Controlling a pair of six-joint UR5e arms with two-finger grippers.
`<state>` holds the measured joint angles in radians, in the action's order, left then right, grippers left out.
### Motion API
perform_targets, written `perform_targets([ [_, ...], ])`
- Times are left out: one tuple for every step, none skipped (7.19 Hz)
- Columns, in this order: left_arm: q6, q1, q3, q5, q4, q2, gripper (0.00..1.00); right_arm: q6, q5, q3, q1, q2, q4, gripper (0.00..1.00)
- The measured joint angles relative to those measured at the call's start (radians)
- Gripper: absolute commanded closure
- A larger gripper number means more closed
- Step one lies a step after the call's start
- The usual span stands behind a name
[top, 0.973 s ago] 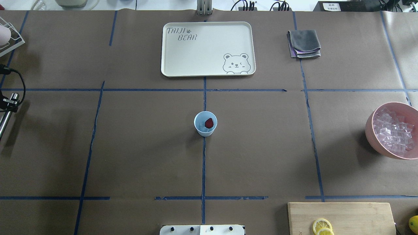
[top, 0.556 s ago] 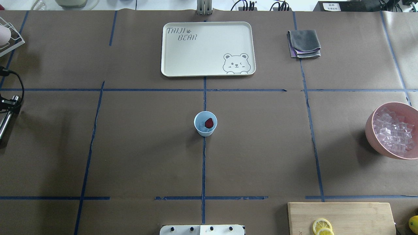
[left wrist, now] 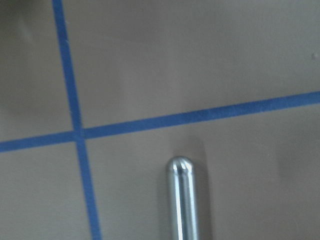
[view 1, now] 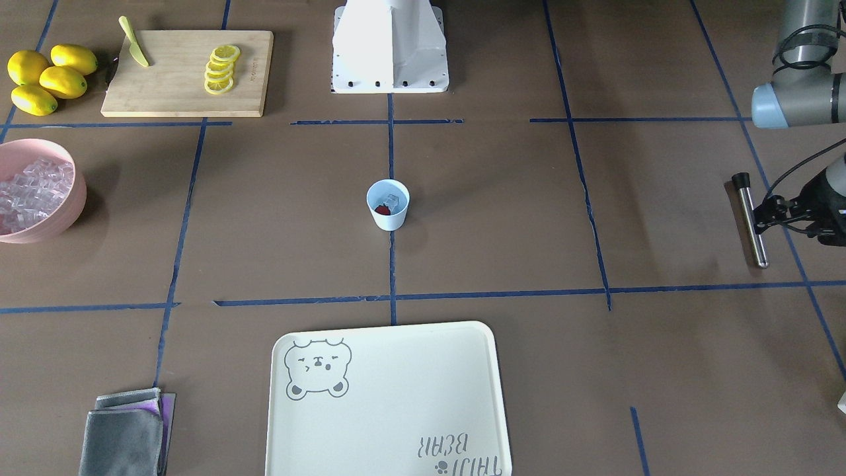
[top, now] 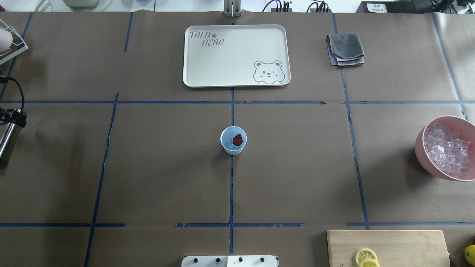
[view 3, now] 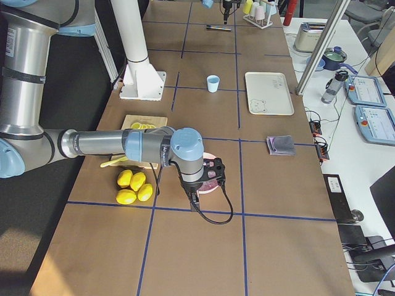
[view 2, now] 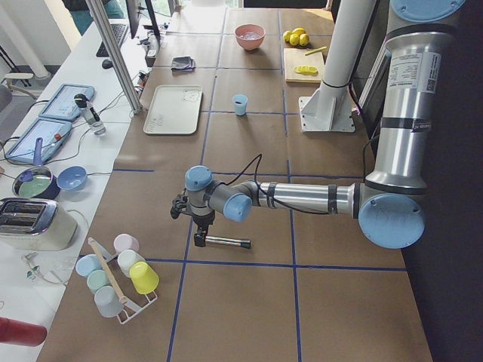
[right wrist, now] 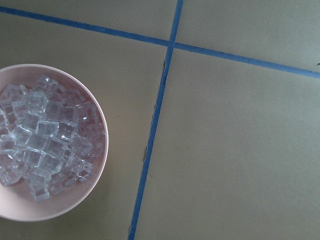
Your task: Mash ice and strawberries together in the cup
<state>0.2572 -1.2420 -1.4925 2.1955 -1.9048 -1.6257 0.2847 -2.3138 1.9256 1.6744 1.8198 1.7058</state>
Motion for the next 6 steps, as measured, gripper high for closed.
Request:
perform_targets([
  [-0.146,-0.087,-0.036,0.016,0.118,-0.001,0.0,0.0,0.0,0.001,0.0,0.0,0.0,0.0],
  [-0.308,-0.192,-0.068,0.025,0.265,-0.004,0.0,0.001,0.0,0.001,0.0,0.0,0.0,0.0],
  [-0.412,-0.292,-0.087,0.056,0.382,-0.004,0.0,0.0,0.0,0.001,0.0,0.0,0.0,0.0],
  [-0.457,-0.363,-0.098,0.109,0.447,0.008,0.0,-0.003,0.0,0.001,0.0,-0.001,0.0,0.0],
  [-0.472,-0.402,-0.116,0.149,0.47,0.032,0.0,-0.013,-0.002,0.001,-0.001,-0.004,0.0,0.0],
  [-0.476,-0.416,-0.145,0.164,0.474,0.05,0.0,-0.021,-0.002,0.001,-0.001,-0.008,0.0,0.0],
])
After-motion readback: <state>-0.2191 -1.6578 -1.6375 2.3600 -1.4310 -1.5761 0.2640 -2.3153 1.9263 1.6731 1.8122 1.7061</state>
